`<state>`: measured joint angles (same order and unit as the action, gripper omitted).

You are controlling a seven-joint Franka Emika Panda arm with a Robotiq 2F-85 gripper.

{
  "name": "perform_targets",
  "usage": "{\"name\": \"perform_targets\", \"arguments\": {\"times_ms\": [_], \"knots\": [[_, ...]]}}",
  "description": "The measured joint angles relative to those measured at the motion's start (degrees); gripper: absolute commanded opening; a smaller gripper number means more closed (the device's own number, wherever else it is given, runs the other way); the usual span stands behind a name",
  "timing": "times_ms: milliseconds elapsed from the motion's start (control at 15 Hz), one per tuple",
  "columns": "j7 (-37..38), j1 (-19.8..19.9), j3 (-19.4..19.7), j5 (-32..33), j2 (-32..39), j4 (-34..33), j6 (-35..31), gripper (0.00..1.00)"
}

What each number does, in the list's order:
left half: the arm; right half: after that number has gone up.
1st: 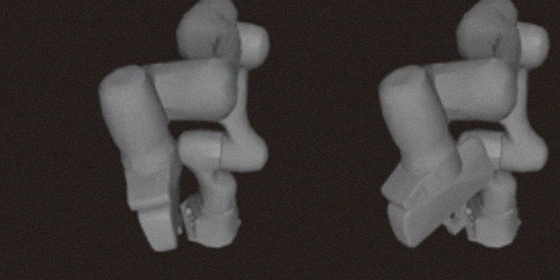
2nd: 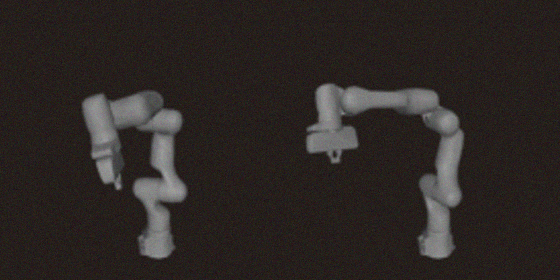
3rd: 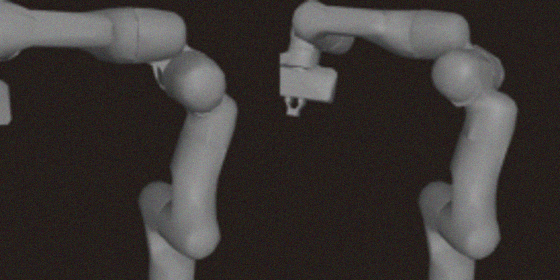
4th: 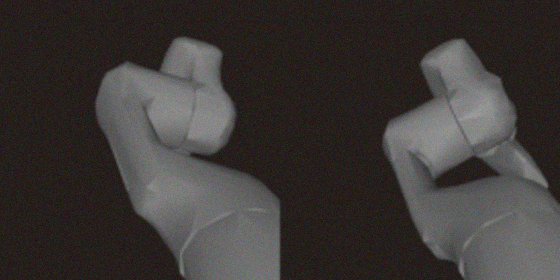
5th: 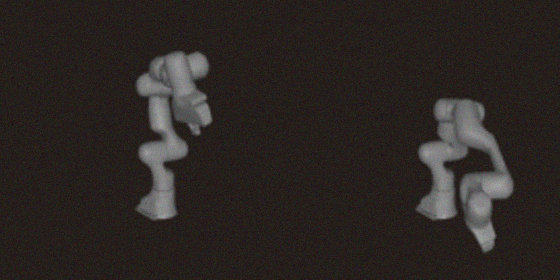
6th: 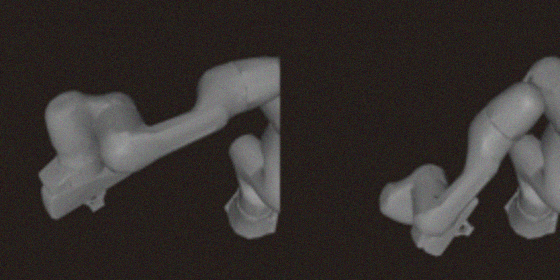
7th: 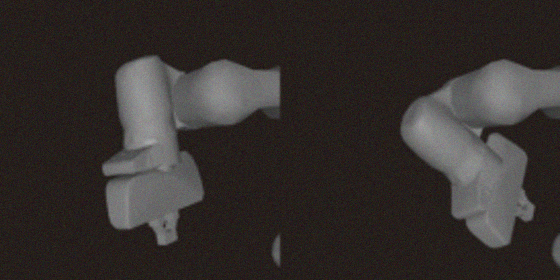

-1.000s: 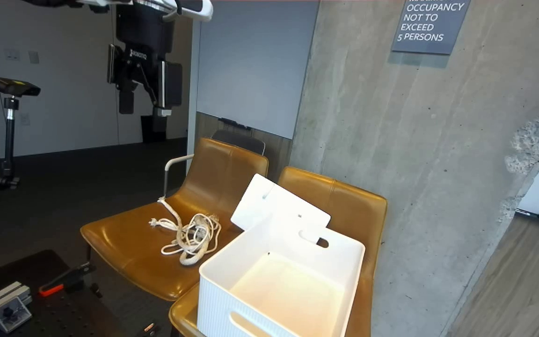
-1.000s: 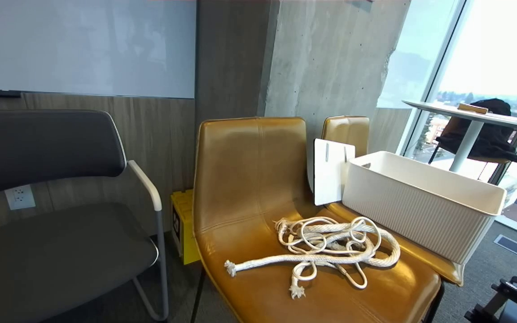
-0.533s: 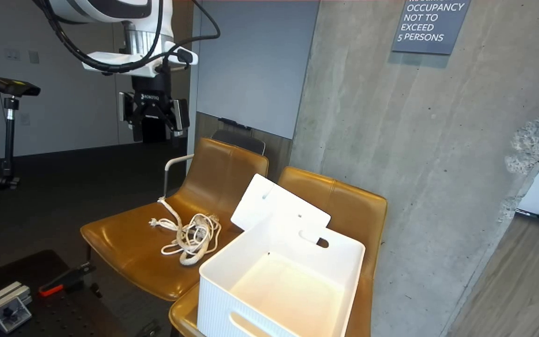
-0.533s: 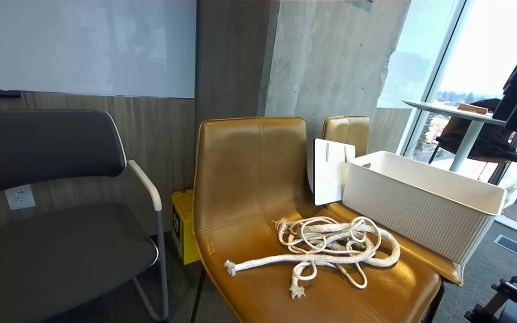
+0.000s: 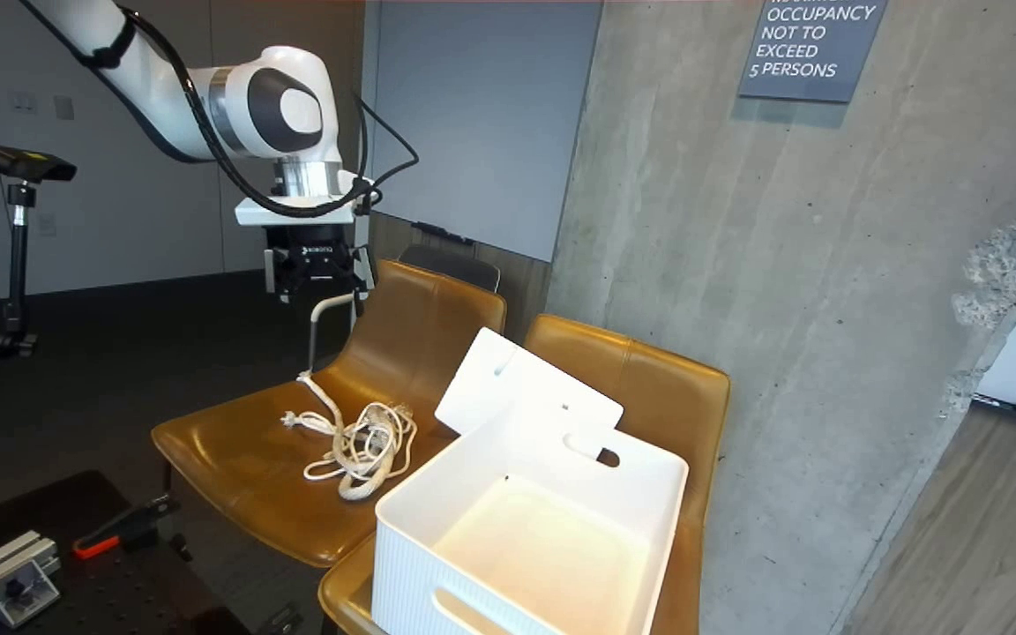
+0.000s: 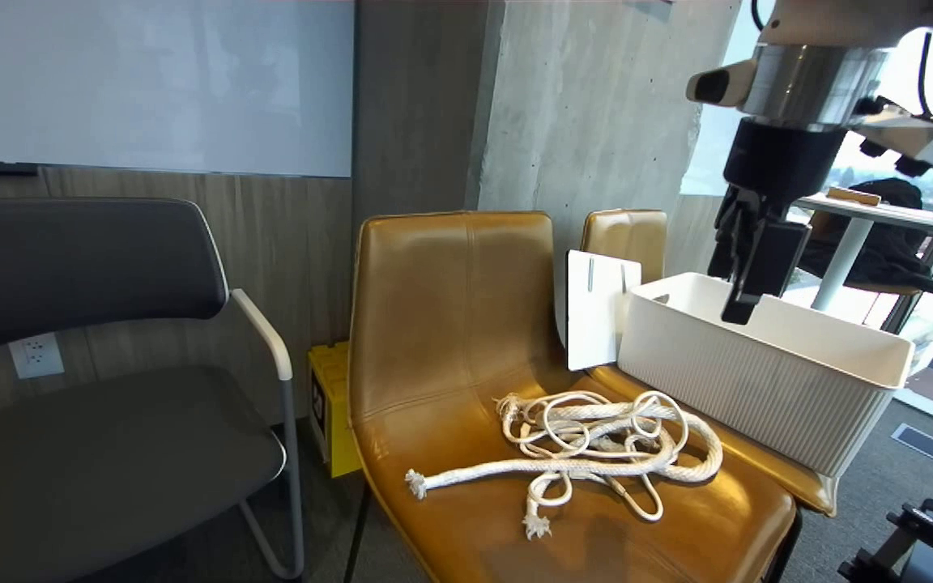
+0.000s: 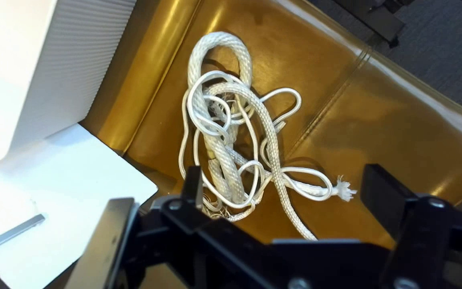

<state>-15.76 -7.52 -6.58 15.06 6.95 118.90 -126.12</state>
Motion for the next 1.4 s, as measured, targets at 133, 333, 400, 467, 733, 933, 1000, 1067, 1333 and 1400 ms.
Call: {"name": "perform_targets", "arguments": {"times_ms": [133,333,400,467,733,933,1000,1067,1333,1400], "knots": [[0.01,-1.16,-0.54,2.61,5.56,-4.33,0.00,1.00],[0.02,-2.09,-0.58,3.93,12.03,-9.53,0.06,1.00],[0.01,-2.10,-0.57,3.93,13.46,-10.87,0.10,1.00],[0.01,-2.07,-0.56,3.93,14.28,-11.71,0.13,1.00],[0.01,-2.07,-0.55,3.93,14.66,-12.58,0.24,1.00],[0.01,-2.07,-0.54,3.92,14.73,-12.54,0.15,1.00],[0.01,-2.07,-0.48,4.07,14.99,-12.47,-0.13,1.00],[0.03,-2.07,-0.32,4.65,15.45,-12.40,-1.03,1.00],[0.40,-2.05,1.69,10.22,19.00,-12.33,-7.44,1.00],[0.57,-2.04,2.35,11.43,20.05,-12.43,-8.92,1.00]]}}
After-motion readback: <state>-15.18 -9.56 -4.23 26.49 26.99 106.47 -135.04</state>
